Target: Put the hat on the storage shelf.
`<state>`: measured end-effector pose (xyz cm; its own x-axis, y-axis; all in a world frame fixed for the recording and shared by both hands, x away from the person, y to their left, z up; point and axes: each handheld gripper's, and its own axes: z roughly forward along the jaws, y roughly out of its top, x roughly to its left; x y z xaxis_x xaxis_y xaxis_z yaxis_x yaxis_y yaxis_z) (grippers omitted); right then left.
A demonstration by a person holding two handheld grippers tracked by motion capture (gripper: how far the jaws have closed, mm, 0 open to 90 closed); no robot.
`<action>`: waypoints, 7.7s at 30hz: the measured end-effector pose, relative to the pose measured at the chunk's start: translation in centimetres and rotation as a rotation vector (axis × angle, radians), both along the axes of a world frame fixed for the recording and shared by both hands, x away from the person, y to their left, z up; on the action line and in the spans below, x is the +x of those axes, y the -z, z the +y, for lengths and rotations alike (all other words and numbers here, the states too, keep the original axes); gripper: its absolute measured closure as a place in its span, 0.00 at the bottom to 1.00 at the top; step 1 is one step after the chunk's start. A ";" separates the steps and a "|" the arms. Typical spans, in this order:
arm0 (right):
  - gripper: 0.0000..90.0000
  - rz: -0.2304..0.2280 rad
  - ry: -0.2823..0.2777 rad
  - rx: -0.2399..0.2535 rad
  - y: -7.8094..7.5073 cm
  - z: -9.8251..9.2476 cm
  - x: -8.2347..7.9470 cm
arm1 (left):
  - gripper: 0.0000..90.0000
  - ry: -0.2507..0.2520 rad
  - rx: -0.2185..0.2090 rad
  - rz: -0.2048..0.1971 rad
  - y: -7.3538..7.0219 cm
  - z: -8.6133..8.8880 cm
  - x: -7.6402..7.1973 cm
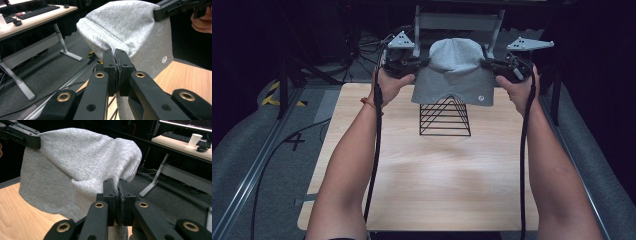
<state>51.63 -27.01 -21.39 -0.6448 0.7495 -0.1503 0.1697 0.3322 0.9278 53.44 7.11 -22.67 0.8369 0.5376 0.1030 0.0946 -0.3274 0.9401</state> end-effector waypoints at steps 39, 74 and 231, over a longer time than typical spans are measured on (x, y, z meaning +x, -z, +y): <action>0.96 0.029 0.006 -0.059 2.8 -0.6 -1.4 | 0.98 0.009 0.007 0.065 4.0 0.9 -1.1; 0.96 0.230 -0.016 -0.095 14.8 -0.2 -0.3 | 0.98 -0.014 0.102 0.164 14.7 -0.1 -0.8; 0.26 0.373 0.166 -0.127 25.3 -13.1 -19.0 | 0.16 -0.127 0.290 0.355 25.5 14.8 -17.8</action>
